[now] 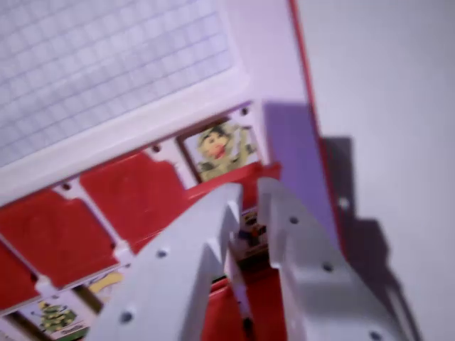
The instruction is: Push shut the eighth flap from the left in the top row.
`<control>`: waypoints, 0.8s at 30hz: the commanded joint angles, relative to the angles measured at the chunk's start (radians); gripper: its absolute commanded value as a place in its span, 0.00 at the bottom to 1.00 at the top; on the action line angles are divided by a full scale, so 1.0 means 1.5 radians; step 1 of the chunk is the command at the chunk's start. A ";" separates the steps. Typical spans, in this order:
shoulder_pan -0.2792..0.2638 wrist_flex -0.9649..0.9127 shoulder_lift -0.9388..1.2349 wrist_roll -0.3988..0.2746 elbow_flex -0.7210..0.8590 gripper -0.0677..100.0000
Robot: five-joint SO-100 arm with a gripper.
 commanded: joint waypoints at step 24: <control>0.001 -0.066 -0.065 -0.015 -0.144 0.02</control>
